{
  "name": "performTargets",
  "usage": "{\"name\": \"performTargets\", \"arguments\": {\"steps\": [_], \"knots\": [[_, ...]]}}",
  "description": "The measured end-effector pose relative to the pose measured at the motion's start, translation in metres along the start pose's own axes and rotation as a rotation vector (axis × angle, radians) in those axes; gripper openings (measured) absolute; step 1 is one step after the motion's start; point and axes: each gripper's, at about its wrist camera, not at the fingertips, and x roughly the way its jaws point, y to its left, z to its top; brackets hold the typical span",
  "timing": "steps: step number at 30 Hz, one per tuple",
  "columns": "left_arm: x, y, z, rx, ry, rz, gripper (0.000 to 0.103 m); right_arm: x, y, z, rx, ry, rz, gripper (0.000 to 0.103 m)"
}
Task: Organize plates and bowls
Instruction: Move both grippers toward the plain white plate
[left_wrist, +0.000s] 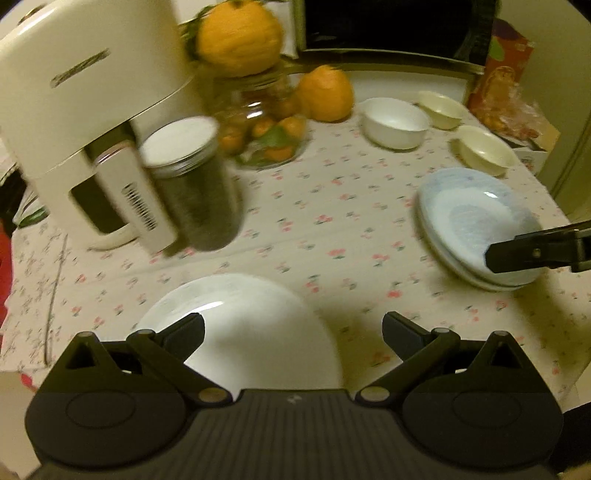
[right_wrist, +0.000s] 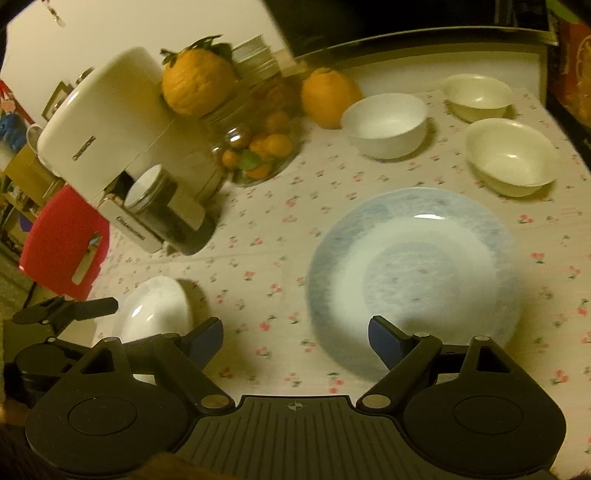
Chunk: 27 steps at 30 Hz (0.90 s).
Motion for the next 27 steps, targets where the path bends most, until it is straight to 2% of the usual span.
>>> {"name": "performTargets", "arguments": {"steps": [11,18,21,23,27], "knots": [[0.008,0.068,-0.027,-0.13,0.069,0.05,0.103,0.041,0.047,-0.009,-0.047,0.068,0.043,0.088],[0.017,0.092,-0.037,-0.172,0.084,0.029,0.102,0.066,0.065,-0.015,-0.062,0.09,0.056,0.088],[0.021,0.098,-0.041,-0.172,0.09,0.019,0.098,0.075,0.066,-0.017,-0.029,0.1,0.095,0.088],[0.024,0.102,-0.043,-0.184,0.101,0.008,0.091,0.082,0.066,-0.018,-0.012,0.107,0.109,0.088],[0.025,0.112,-0.047,-0.231,0.113,-0.026,0.085,0.094,0.067,-0.02,0.029,0.125,0.138,0.088]]}}
